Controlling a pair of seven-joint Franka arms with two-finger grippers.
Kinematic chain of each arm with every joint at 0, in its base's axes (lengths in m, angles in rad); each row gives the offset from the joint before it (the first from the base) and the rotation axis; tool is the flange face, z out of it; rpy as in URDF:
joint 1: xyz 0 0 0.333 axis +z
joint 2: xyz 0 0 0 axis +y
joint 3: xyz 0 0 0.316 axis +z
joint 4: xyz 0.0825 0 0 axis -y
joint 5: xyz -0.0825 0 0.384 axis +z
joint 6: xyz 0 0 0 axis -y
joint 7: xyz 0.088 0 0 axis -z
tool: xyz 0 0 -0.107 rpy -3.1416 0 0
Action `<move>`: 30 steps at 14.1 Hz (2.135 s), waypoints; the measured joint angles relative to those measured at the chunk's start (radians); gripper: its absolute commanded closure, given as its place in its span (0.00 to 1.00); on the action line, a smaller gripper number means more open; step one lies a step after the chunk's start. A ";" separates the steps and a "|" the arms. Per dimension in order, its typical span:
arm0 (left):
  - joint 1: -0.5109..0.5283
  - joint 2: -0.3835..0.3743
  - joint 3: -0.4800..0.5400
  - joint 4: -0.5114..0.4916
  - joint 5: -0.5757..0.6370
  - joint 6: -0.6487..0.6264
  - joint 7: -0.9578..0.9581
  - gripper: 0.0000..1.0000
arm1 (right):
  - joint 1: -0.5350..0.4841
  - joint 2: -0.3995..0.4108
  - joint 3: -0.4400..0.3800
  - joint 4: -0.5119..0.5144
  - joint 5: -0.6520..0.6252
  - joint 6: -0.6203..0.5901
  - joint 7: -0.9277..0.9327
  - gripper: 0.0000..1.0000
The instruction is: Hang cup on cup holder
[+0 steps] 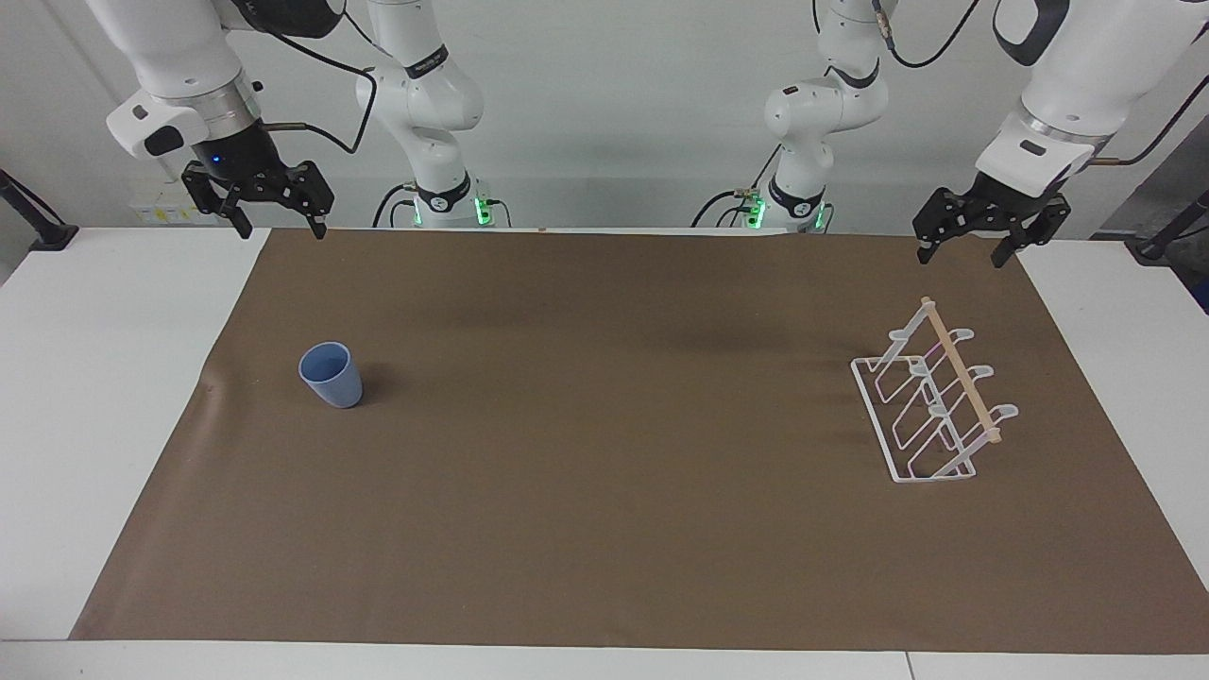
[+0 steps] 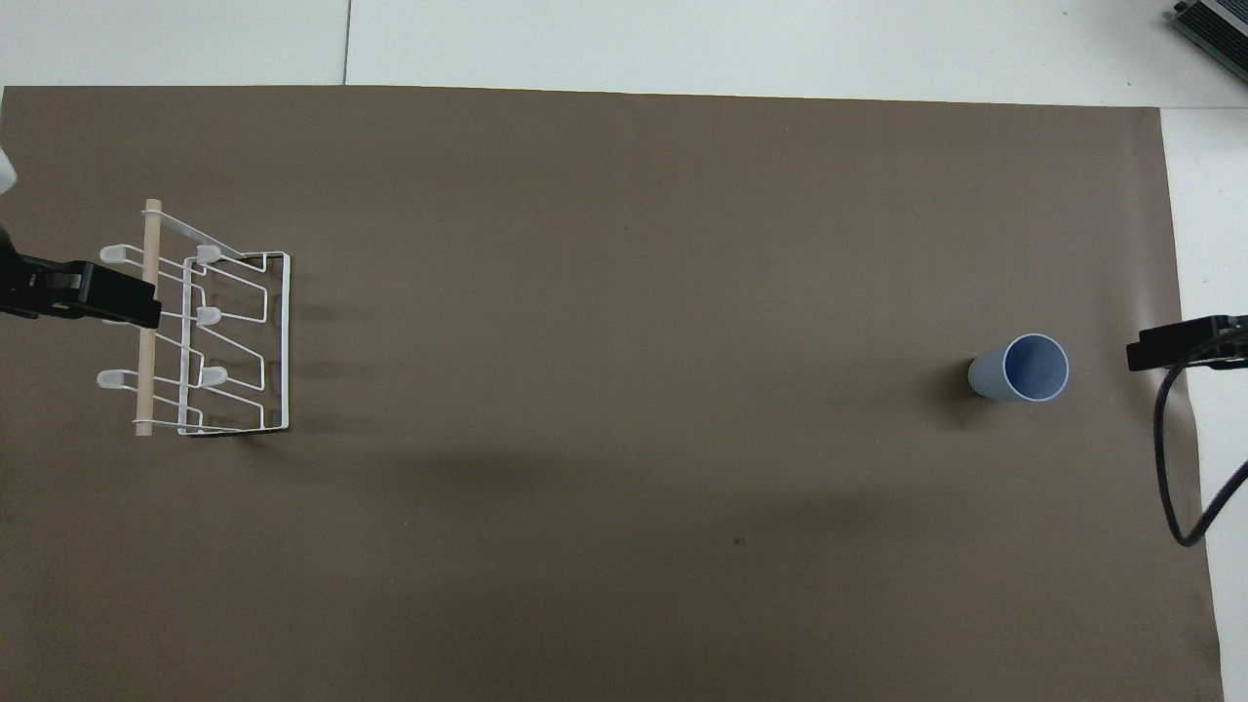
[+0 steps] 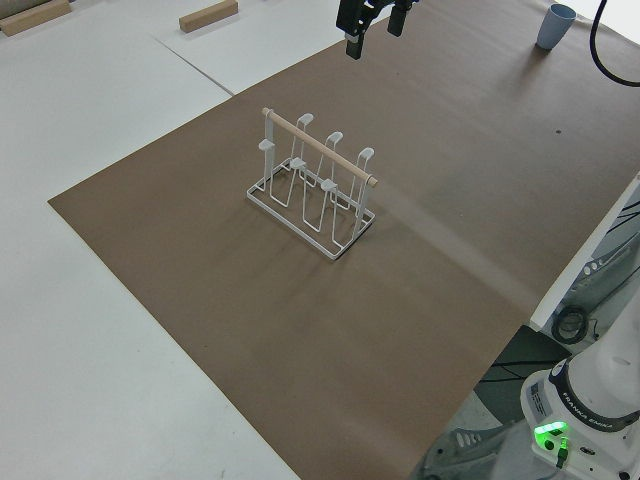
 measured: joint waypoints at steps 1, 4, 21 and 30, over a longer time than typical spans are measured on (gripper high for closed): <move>-0.040 0.000 0.033 0.000 0.000 -0.006 0.000 0.00 | 0.000 0.000 0.000 0.000 0.000 0.000 0.000 0.00; -0.126 -0.004 0.119 -0.001 0.000 -0.025 0.000 0.00 | 0.000 0.000 0.000 -0.002 0.000 0.000 0.000 0.00; -0.126 -0.014 0.146 -0.013 0.000 -0.031 0.000 0.00 | 0.013 -0.031 0.002 -0.175 0.002 0.239 0.000 0.00; -0.126 -0.015 0.146 -0.014 0.000 -0.032 0.000 0.00 | 0.025 -0.014 0.004 -0.490 0.002 0.571 0.000 0.00</move>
